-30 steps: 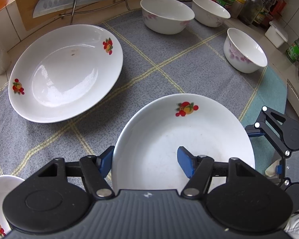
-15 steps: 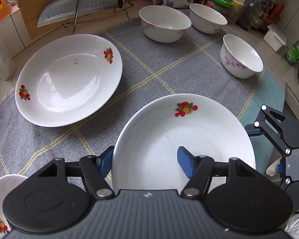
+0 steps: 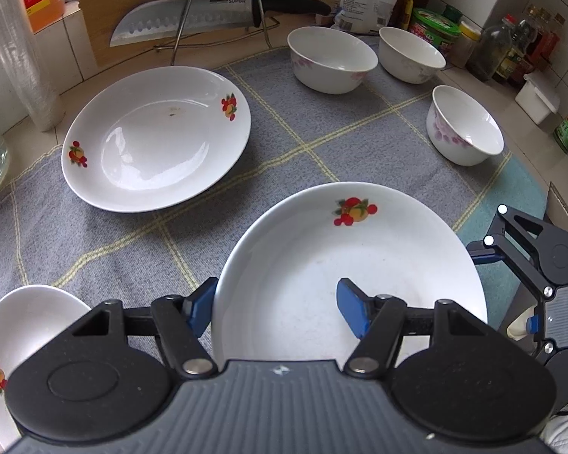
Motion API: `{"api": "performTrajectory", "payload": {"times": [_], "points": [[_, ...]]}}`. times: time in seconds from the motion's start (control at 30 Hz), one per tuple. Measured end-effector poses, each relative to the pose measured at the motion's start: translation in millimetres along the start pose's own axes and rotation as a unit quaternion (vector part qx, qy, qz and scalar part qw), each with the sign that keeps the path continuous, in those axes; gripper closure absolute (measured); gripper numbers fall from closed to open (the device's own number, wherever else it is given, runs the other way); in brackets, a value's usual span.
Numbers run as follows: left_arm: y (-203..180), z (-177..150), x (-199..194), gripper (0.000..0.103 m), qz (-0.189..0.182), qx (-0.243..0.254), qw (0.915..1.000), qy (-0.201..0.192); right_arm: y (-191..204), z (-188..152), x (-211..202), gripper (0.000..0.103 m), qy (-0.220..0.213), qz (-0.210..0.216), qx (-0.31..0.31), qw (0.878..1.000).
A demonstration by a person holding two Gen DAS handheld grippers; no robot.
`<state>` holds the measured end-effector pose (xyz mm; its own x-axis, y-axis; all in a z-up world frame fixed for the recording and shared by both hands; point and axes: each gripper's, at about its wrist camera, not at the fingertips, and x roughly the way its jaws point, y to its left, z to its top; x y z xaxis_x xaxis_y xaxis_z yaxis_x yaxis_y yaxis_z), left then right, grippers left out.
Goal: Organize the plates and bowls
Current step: 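Lift the gripped white plate with the left gripper and carry it toward the sink, then carry the white plate over the crumb plate on the towel beside the sink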
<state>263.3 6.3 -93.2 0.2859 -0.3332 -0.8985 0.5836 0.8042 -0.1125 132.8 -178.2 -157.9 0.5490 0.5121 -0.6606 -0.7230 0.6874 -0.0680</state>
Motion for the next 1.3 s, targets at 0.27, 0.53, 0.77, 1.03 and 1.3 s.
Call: {"api": "performTrajectory", "payload": {"times": [0.27, 0.53, 0.77, 1.03, 1.3], "points": [[-3.1, -8.7, -9.4, 0.037, 0.011, -0.021, 0.9997, -0.009, 0.8, 1.2, -6.5, 0.000, 0.002, 0.018, -0.014, 1.000], [9.3, -9.7, -20.4, 0.037, 0.015, -0.024, 0.9995, -0.017, 7.4, 14.5, -2.9, 0.000, -0.003, 0.021, -0.019, 1.000], [25.4, -14.4, -31.3, 0.037, 0.021, -0.029, 0.9991, -0.022, 14.9, 30.1, 7.0, 0.000, -0.005, 0.026, -0.024, 0.999], [47.5, -23.3, -44.8, 0.037, 0.029, -0.043, 0.9983, -0.028, 25.9, 48.3, 18.4, 0.000, -0.007, 0.036, -0.032, 0.999], [75.1, -36.0, -60.7, 0.037, 0.043, -0.063, 0.9964, -0.038, 38.3, 70.7, 34.0, 0.000, -0.011, 0.049, -0.049, 0.998]]}}
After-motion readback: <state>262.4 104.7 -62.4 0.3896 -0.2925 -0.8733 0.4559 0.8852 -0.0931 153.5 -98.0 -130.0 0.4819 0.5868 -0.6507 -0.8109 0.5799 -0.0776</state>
